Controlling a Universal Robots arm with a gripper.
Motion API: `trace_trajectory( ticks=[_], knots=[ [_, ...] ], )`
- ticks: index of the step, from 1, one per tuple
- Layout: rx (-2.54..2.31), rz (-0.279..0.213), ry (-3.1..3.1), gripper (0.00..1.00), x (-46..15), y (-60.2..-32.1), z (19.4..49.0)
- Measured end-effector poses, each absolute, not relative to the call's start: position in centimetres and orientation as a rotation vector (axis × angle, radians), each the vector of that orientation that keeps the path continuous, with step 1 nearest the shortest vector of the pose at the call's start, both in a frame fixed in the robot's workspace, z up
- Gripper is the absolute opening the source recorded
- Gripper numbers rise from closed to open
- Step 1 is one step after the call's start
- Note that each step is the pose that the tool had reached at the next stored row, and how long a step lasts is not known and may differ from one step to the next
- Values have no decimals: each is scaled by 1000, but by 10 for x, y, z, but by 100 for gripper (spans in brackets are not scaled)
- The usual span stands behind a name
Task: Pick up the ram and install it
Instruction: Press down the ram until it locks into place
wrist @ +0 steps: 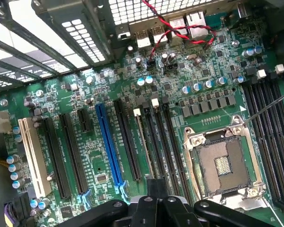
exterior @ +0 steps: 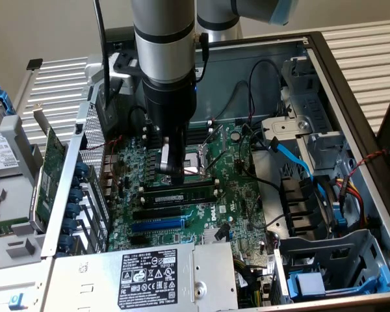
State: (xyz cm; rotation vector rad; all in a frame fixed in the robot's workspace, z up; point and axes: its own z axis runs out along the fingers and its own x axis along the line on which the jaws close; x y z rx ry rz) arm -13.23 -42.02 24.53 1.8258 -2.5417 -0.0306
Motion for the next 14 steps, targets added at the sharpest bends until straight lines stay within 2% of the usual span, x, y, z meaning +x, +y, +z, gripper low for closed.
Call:
trace_trajectory(
  ticks=[14],
  knots=[
    [1553, -32, -2720, 11, -132, -420, 245]
  ],
)
